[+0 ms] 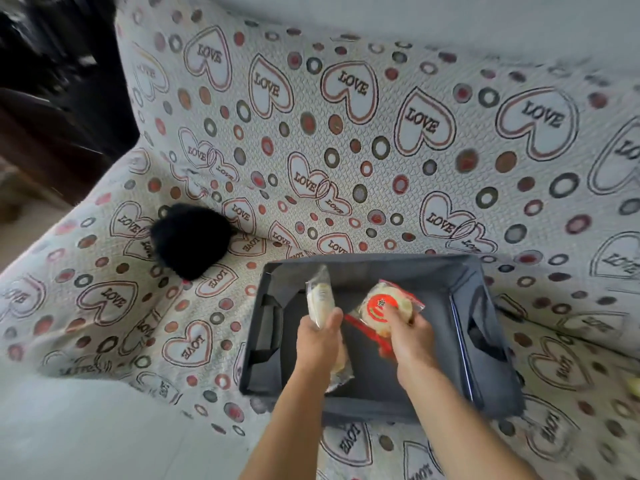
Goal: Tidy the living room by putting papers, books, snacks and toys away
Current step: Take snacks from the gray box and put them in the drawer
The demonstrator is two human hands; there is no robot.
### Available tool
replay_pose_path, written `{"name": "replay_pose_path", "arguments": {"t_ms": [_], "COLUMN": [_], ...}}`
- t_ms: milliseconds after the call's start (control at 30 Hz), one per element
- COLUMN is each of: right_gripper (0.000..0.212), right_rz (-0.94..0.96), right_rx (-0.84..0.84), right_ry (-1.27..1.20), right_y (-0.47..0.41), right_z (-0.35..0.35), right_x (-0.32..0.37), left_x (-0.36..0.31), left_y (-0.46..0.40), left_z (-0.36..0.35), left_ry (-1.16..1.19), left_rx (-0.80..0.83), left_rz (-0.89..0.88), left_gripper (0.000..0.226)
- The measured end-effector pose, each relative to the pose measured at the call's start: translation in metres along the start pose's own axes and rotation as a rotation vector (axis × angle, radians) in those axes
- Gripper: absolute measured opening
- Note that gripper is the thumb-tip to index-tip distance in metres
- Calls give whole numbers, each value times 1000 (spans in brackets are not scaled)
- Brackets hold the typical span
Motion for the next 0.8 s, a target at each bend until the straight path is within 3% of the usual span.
{"name": "replay_pose_path", "arguments": {"t_ms": [400,600,800], "right_gripper": [23,24,20], "right_rz": [191,217,278], "right_rx": [30,99,189], "right_ry": [-190,-217,-186], "right_y": [213,286,335], "right_z": [84,110,123], "right_x": [-5,-20,-31], "left_x": [24,48,73], "left_y": [218,281,332], "left_z": [96,131,151], "left_ry": [335,306,431], "left_rx": [52,27,9], "left_rz": [-149,-206,-186], "left_gripper": [36,41,40]}}
Point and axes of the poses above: each hand's wrist, its own y-axis away from the middle knuckle, its own z-axis out of the back of the hand, x = y × z, the point moved 3 cm from there along -y, towards the middle knuckle, and after that the axes turned 1 degree about x, right-handed, at the moved point
